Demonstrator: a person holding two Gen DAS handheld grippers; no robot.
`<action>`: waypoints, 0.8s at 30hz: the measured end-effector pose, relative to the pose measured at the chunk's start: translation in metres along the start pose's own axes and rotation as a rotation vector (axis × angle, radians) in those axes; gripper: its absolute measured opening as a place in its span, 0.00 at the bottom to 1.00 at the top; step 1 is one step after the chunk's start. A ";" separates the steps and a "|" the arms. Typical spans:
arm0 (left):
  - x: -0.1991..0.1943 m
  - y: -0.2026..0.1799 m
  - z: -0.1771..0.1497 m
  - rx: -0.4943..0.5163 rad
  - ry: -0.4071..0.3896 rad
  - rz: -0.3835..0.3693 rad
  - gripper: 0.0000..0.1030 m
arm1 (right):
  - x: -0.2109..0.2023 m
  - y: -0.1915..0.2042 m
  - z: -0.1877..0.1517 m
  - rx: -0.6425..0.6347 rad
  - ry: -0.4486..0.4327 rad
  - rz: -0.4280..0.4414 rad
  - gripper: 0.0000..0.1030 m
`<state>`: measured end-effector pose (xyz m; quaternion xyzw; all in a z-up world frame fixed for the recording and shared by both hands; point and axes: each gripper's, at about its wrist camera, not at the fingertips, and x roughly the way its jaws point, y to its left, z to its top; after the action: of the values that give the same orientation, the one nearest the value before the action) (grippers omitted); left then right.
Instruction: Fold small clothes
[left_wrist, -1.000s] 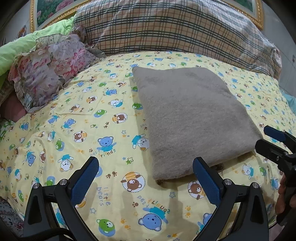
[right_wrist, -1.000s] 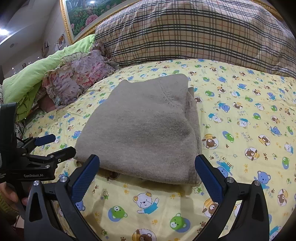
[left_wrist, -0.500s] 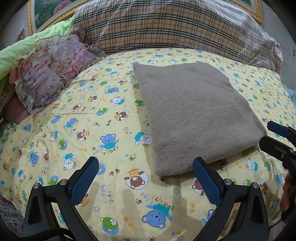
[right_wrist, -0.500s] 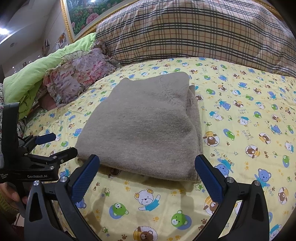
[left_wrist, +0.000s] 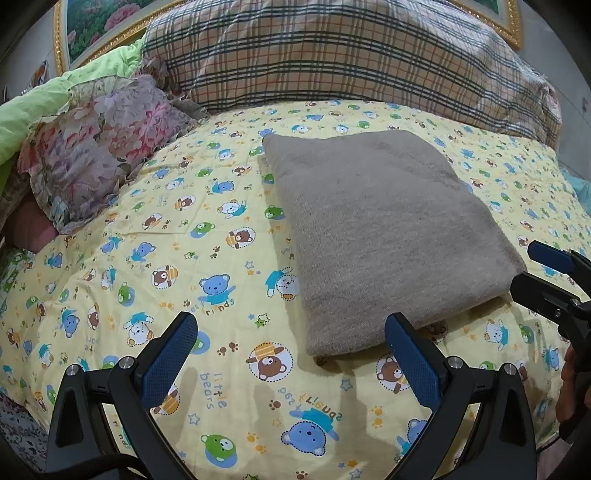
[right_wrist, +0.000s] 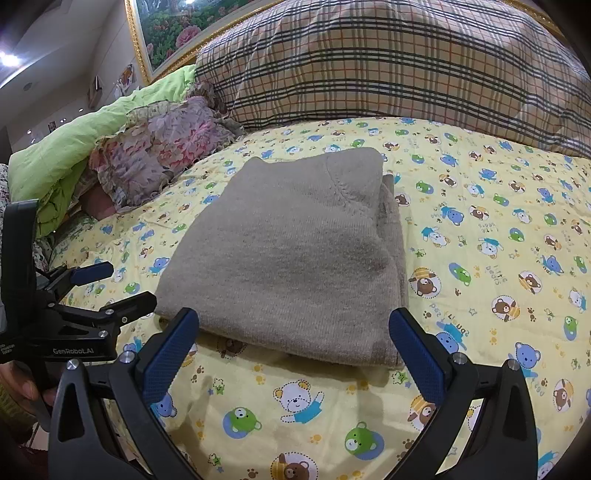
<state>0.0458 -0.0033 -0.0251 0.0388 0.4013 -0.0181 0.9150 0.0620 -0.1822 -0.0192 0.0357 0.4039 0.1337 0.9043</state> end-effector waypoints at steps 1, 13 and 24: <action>0.000 0.000 0.001 0.001 0.001 -0.001 0.99 | 0.000 0.000 0.000 0.000 0.000 0.000 1.00; 0.001 0.000 0.007 0.027 0.014 0.006 0.99 | -0.001 -0.004 0.011 -0.013 0.016 0.013 1.00; 0.002 -0.005 0.015 0.076 0.013 0.001 0.99 | -0.001 -0.007 0.021 -0.028 0.029 0.034 1.00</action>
<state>0.0579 -0.0094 -0.0164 0.0738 0.4062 -0.0328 0.9102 0.0785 -0.1885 -0.0051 0.0281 0.4144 0.1550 0.8964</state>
